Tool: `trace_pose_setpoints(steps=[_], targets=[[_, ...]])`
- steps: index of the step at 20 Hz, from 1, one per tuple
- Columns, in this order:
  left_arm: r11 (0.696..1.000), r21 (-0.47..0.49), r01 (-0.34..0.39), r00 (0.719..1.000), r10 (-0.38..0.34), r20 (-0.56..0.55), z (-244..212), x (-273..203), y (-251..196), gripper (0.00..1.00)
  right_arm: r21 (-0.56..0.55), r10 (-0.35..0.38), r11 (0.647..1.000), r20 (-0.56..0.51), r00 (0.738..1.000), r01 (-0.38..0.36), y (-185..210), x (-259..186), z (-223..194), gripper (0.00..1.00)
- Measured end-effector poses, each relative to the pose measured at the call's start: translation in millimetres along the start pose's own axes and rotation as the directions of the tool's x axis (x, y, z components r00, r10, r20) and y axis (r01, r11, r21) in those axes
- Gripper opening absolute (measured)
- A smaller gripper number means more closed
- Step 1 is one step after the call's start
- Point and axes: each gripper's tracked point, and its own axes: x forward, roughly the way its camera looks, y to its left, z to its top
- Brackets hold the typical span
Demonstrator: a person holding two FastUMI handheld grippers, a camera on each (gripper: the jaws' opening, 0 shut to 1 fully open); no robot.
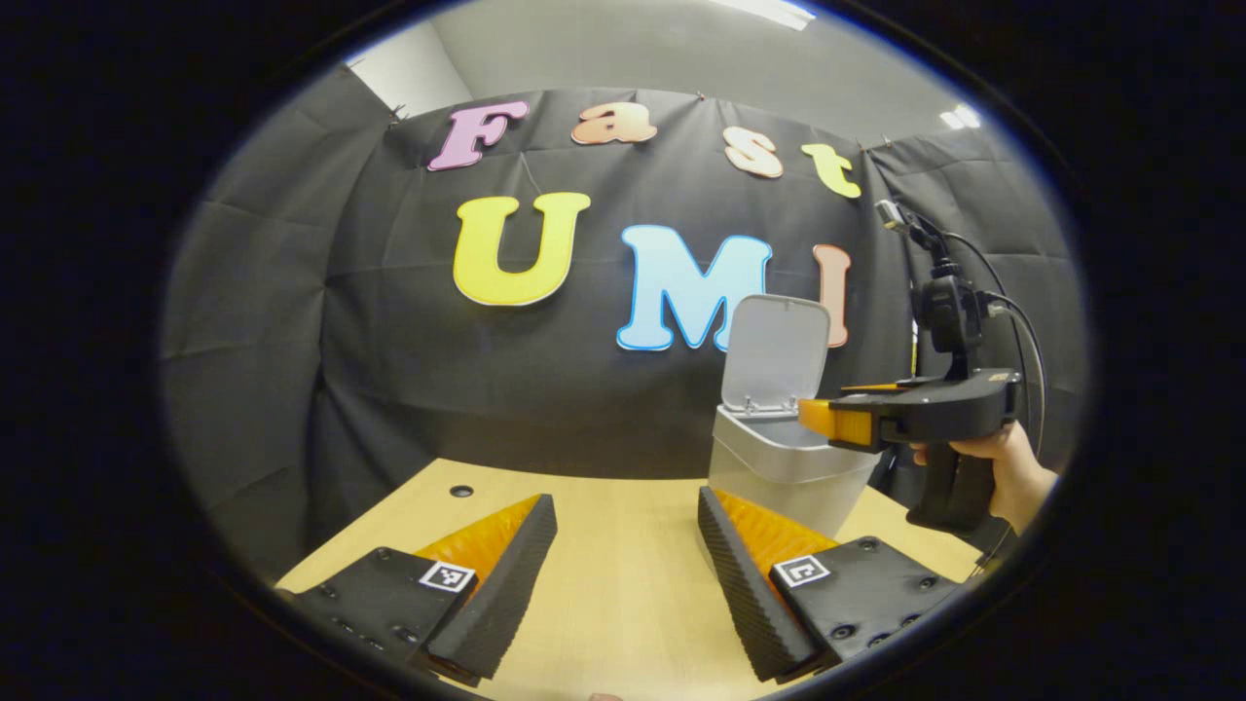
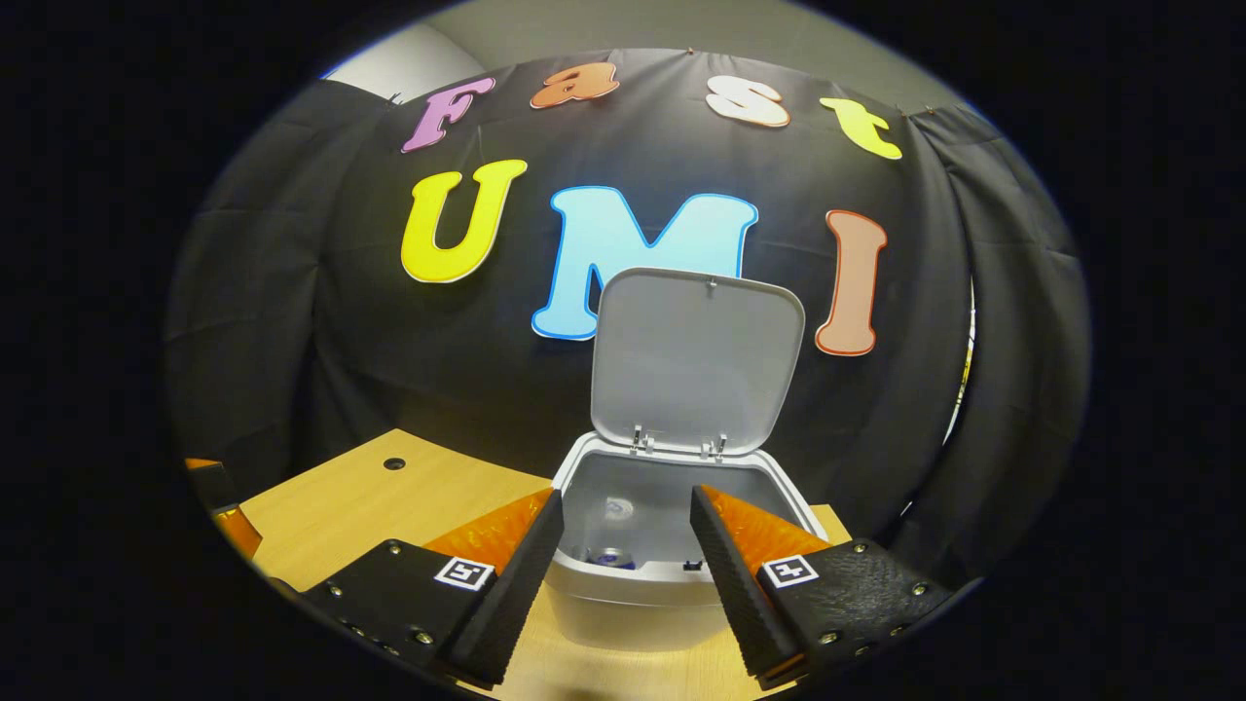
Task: Press the lid of the desktop garbage bin to open it, pick up the crumpled paper on the desktop and throw it into the bin, then pick up the pop can on the desktop and drop it into the bin, and finally close the garbage bin lid.
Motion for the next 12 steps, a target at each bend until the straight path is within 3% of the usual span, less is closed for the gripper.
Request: trace_pose_setpoints(steps=[12], targets=[[0.998, -0.01, 0.054, 0.999, -0.054, 0.002, -2.1, -7.0, 11.7, 0.96, 0.009, -0.072, 0.997, 0.008, 0.997, 0.072, -6.4, -21.9, 11.5, 0.86]])
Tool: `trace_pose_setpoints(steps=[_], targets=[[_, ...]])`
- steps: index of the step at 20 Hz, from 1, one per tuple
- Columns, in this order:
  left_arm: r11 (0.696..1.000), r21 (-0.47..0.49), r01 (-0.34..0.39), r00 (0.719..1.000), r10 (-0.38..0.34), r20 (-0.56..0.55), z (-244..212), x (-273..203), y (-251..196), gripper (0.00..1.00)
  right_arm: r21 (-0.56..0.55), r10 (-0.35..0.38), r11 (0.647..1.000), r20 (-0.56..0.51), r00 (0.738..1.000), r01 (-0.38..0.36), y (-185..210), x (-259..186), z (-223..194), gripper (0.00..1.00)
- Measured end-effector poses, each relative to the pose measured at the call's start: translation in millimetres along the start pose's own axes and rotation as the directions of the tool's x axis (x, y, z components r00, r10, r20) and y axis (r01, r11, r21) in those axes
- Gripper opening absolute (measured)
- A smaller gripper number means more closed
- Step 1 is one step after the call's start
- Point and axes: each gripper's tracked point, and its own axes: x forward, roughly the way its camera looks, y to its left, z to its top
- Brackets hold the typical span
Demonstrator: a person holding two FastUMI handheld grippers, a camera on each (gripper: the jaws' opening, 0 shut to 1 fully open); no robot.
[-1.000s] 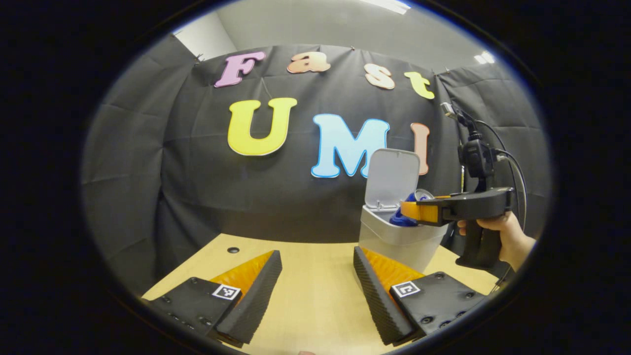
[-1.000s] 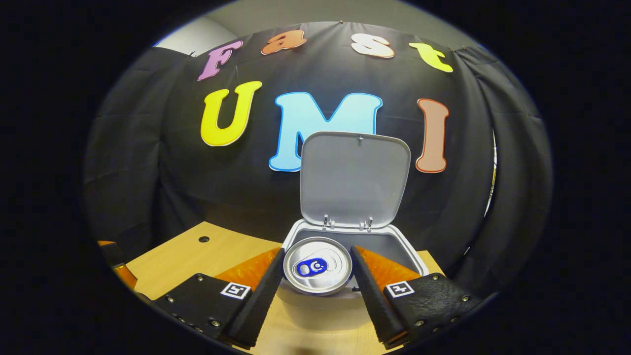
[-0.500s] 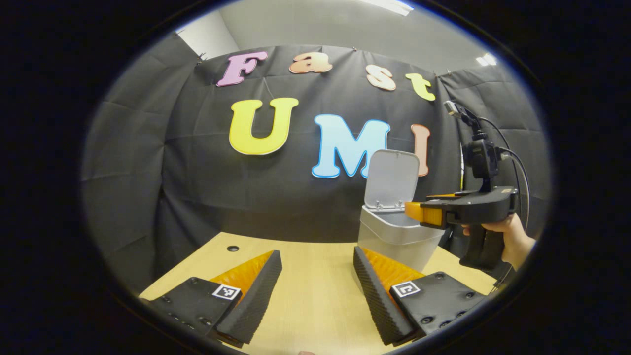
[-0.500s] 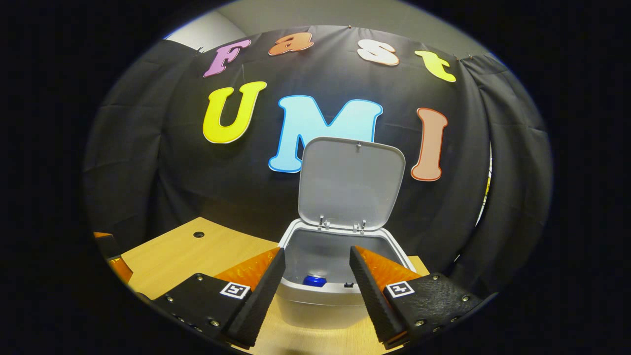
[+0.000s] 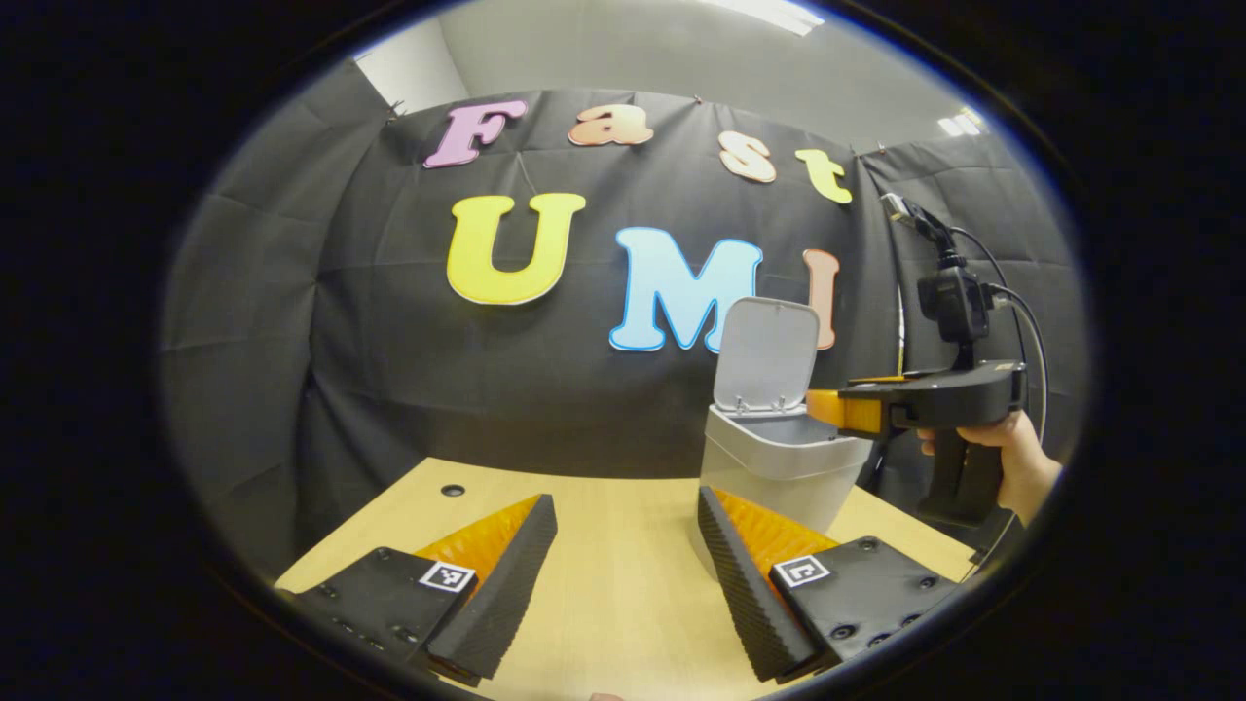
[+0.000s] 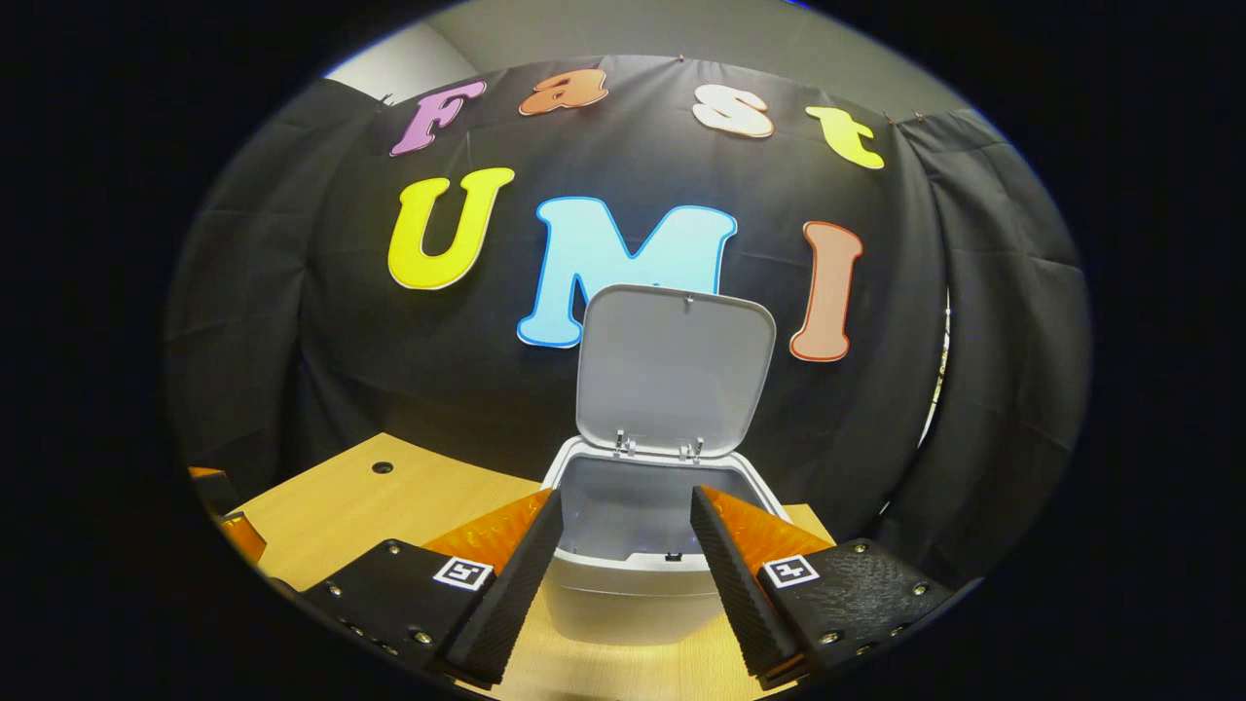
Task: Press the lid of the desktop garbage bin to open it, pick up the crumpled paper on the desktop and throw it into the bin, then pick up the pop can on the desktop and drop it into the bin, and finally close the garbage bin lid.
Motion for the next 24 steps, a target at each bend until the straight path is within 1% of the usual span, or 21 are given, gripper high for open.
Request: trace_pose_setpoints(steps=[4, 6, 7, 8, 10, 13, 15, 16, 19, 22, 24], targets=[[0.999, 0.002, 0.032, 0.999, -0.032, -0.01, -3.9, 5.9, 10.9, 0.96, -0.011, -0.046, 0.999, 0.008, 0.999, 0.046, -3.8, -4.2, 11.2, 0.86], [0.998, 0.005, 0.057, 0.998, -0.057, -0.011, -5.5, 9.3, 16.6, 0.96, 0.001, -0.06, 0.998, 0.01, 0.998, 0.06, -5.6, -4.0, 19.7, 0.86], [0.997, 0.014, 0.071, 0.997, -0.071, -0.012, -4.6, 10.6, 18.5, 0.95, 0.006, -0.074, 0.997, 0.011, 0.997, 0.074, -8.7, -3.0, 24.5, 0.86], [0.996, 0.025, 0.086, 0.996, -0.085, -0.01, -4.2, 11.9, 20.2, 0.96, 0.008, -0.091, 0.996, 0.011, 0.996, 0.091, -12.4, -1.0, 31.2, 0.86], [0.993, 0.043, 0.113, 0.994, -0.113, 0.003, 1.2, 13.9, 23.9, 0.95, 0.013, -0.118, 0.993, 0.019, 0.993, 0.117, -18.1, 0.5, 45.9, 0.86], [0.99, 0.031, 0.141, 0.99, -0.141, 0.019, 5.2, 13.3, 26.1, 0.96, -0.006, -0.153, 0.988, 0.045, 0.987, 0.153, -27.6, 5.2, 68.7, 0.85], [0.99, 0.018, 0.141, 0.99, -0.141, 0.029, 6.1, 11.3, 27.1, 0.95, -0.021, -0.169, 0.985, 0.051, 0.984, 0.171, -31.9, 8.3, 82.3, 0.85], [0.99, 0.014, 0.141, 0.989, -0.141, 0.034, 8.2, 10.7, 26.7, 0.96, -0.025, -0.171, 0.985, 0.057, 0.984, 0.173, -32.5, 10.5, 88.6, 0.86], [0.992, 0.019, 0.127, 0.991, -0.128, 0.044, 11.5, 10.9, 27.9, 0.96, -0.033, -0.164, 0.985, 0.087, 0.983, 0.168, -32.6, 17.4, 109.4, 0.86], [0.995, 0.007, 0.098, 0.994, -0.099, 0.051, 12.0, 12.3, 27.4, 0.96, -0.051, -0.15, 0.986, 0.109, 0.983, 0.157, -32.8, 25.3, 123.9, 0.86], [0.998, -0.004, 0.064, 0.996, -0.064, 0.055, 12.5, 12.4, 27.2, 0.96, -0.055, -0.135, 0.988, 0.125, 0.983, 0.143, -33.0, 31.0, 133.2, 0.86]])
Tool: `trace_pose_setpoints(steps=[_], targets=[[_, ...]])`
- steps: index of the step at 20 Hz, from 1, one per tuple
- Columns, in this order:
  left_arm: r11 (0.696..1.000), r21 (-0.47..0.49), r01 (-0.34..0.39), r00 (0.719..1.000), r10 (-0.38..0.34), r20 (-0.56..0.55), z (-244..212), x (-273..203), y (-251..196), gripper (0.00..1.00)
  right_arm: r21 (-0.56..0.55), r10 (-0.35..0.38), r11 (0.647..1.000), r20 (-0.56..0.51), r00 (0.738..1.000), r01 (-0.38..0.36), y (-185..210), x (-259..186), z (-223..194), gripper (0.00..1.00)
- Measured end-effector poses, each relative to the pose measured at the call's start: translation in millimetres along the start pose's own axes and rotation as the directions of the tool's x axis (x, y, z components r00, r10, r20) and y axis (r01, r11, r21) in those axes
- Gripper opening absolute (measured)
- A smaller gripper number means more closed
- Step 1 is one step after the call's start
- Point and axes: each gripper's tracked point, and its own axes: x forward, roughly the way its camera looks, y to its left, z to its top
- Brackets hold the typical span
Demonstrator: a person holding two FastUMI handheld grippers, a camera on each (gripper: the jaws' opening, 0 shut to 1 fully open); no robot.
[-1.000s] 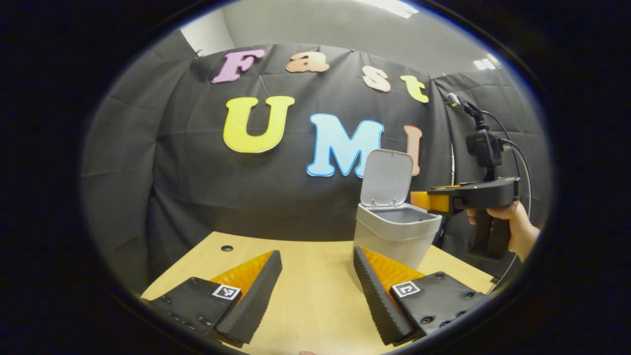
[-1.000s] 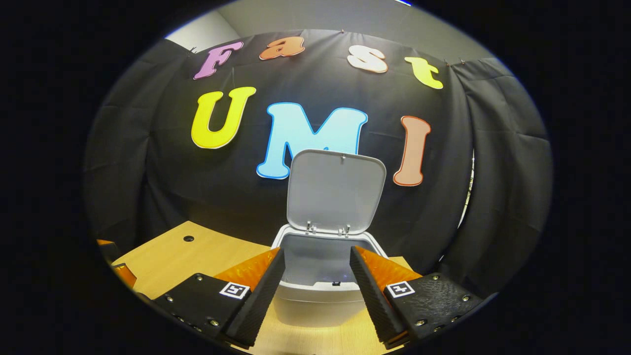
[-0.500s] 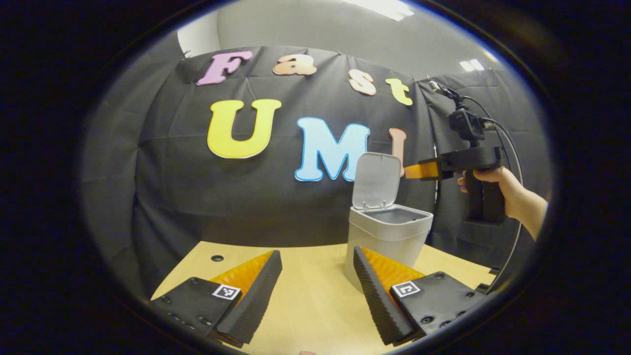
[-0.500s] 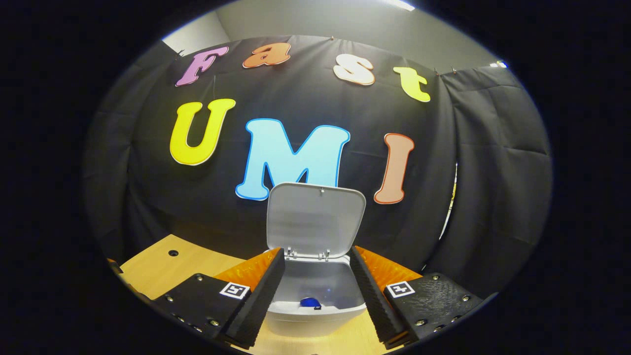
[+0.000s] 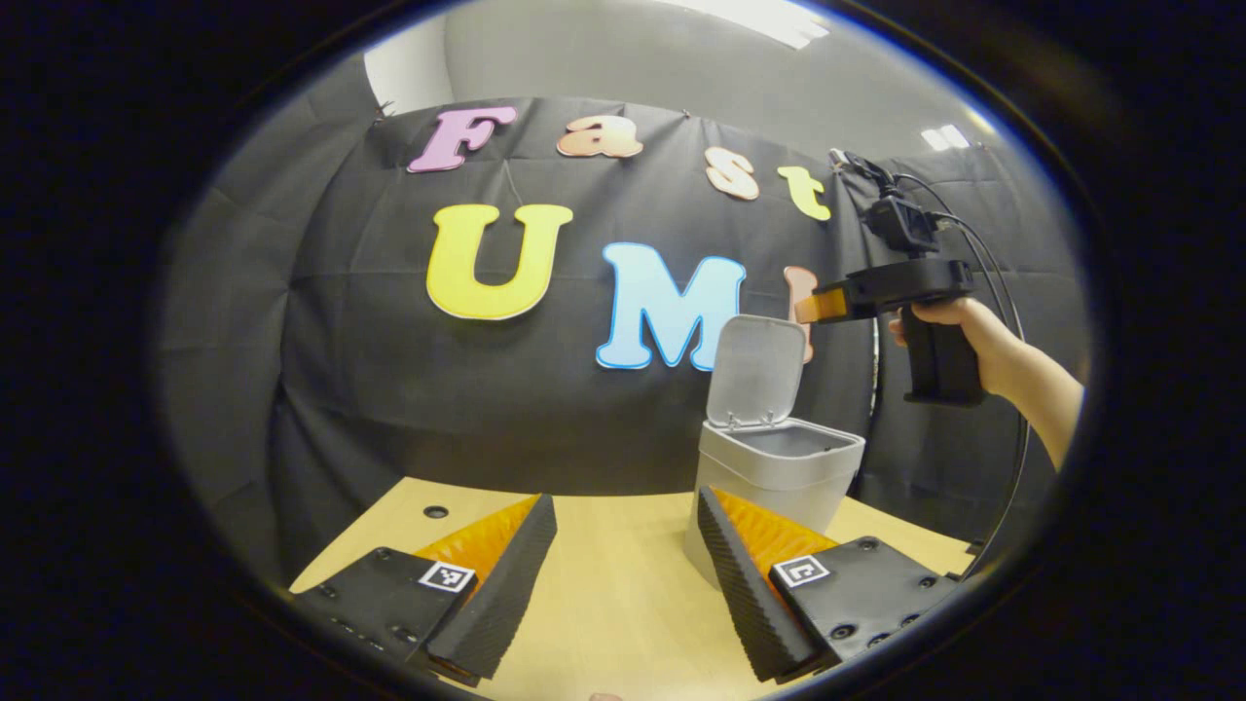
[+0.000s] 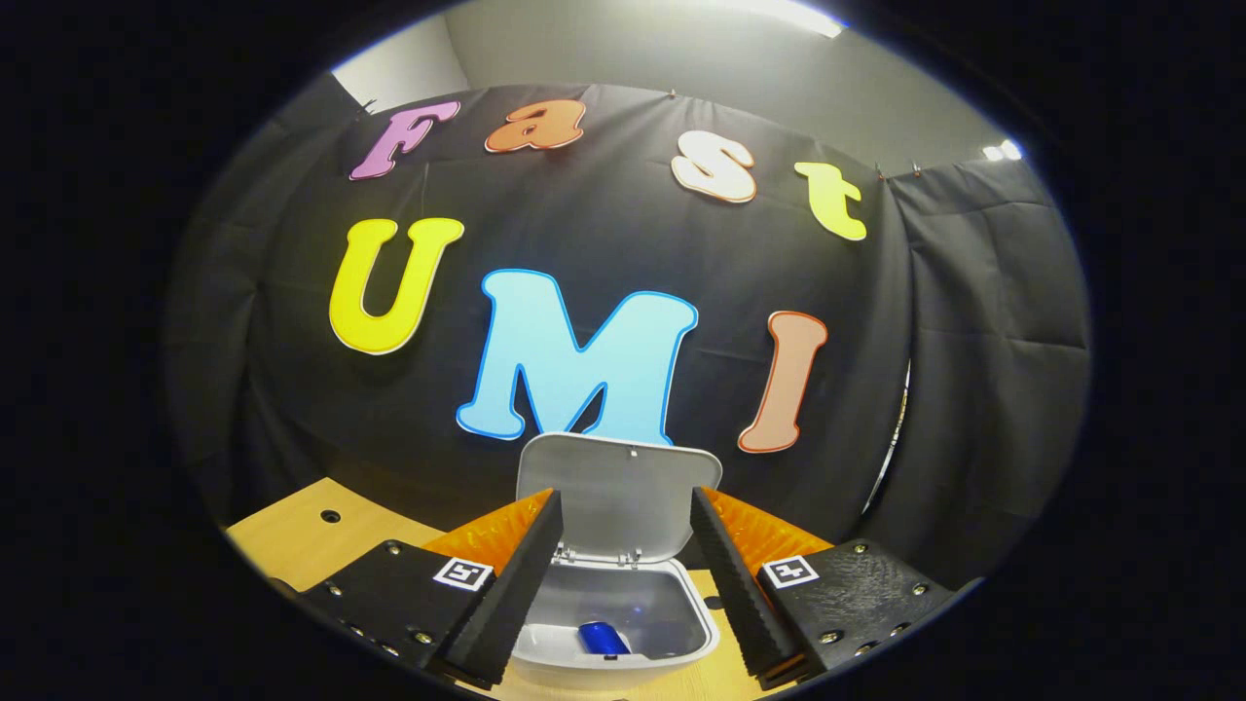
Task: Press the lid of the desktop garbage bin to open it, pick up the crumpled paper on the desktop and throw it into the bin, then pick up the pop can on the desktop and drop it into the bin, and finally close the garbage bin lid.
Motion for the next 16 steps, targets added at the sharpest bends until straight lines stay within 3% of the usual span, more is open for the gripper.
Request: trace_pose_setpoints(steps=[8, 16], targets=[[0.996, -0.038, -0.078, 0.997, 0.078, 0.001, -3.9, 0.8, -5.7, 0.96, 0.071, 0.029, 0.997, 0.035, 0.999, -0.031, 5.3, 42.8, 19.7, 0.86], [0.986, -0.017, -0.169, 0.986, 0.169, 0.003, -3.9, -1.1, 22.7, 0.96, 0.064, 0.018, 0.998, 0.027, 0.999, -0.02, 7.1, 92.1, 19.5, 0.85]])
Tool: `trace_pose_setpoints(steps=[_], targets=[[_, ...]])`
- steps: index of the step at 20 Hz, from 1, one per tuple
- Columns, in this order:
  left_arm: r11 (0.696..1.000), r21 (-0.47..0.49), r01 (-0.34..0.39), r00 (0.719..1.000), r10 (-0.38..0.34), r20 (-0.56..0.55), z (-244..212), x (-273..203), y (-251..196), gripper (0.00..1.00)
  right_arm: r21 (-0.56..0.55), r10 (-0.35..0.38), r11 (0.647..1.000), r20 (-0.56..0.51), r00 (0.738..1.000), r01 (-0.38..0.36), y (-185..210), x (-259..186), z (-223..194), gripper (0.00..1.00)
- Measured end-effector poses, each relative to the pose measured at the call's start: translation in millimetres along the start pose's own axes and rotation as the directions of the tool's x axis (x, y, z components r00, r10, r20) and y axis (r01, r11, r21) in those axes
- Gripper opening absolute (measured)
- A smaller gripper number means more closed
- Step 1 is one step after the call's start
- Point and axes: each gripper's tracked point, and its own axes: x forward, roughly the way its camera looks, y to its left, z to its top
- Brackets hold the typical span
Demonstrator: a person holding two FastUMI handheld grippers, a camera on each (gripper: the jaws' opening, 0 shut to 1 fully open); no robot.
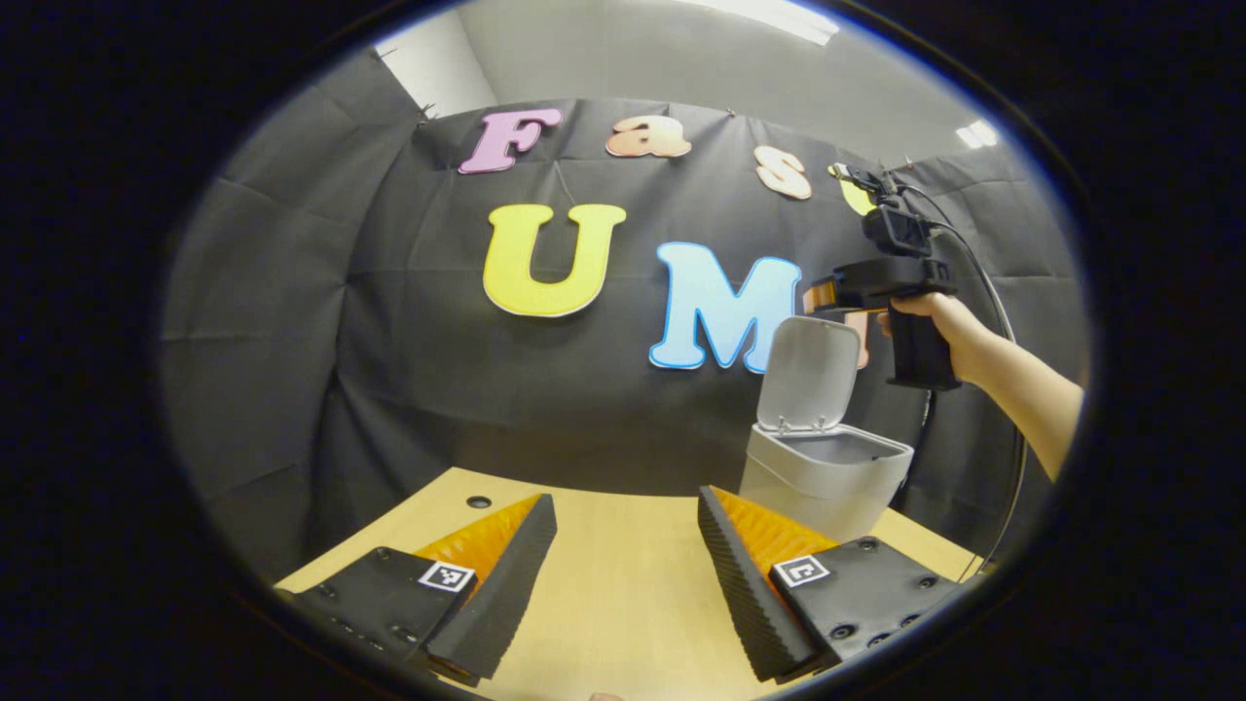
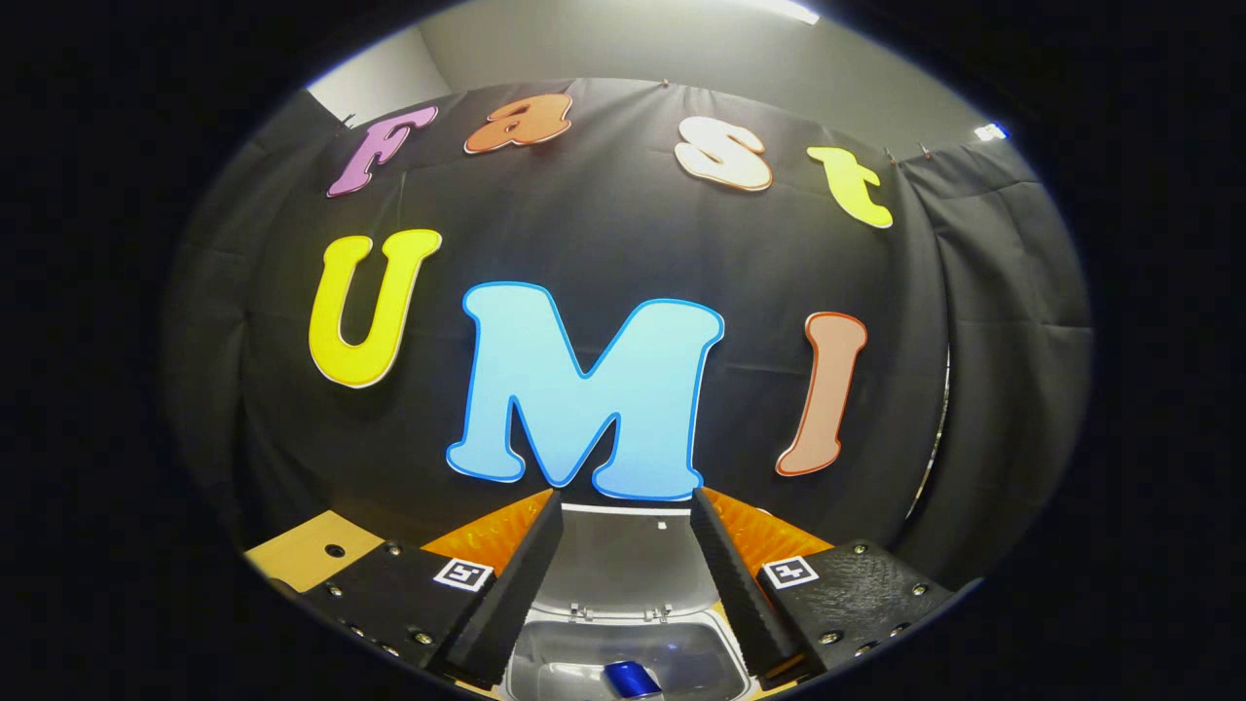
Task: Press the lid of the desktop garbage bin to open it, pick up the crumpled paper on the desktop and throw it into the bin, then pick up the pop can on the desktop and drop it into the bin, and finally close the garbage bin lid.
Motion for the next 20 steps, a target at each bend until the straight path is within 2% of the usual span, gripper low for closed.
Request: trace_pose_setpoints(steps=[6, 13, 20], targets=[[0.999, -0.008, -0.041, 0.999, 0.041, -0.008, -3.8, -1.2, 14.4, 0.96, 0.011, -0.059, 0.998, 0.022, 0.998, 0.059, -12.0, 27.8, 4.4, 0.87], [0.999, -0.021, -0.046, 0.999, 0.046, -0.004, -3.3, 1.1, 14.6, 0.96, -0.017, -0.046, 0.999, 0.005, 0.999, 0.046, -10.2, 28.3, -2.1, 0.87], [1.0, -0.02, -0.011, 1.0, 0.011, -0.001, -6.9, 0.8, -2.3, 0.96, 0.042, 0.006, 0.999, -0.014, 1.0, -0.005, -12.2, -1.3, -13.4, 0.88]])
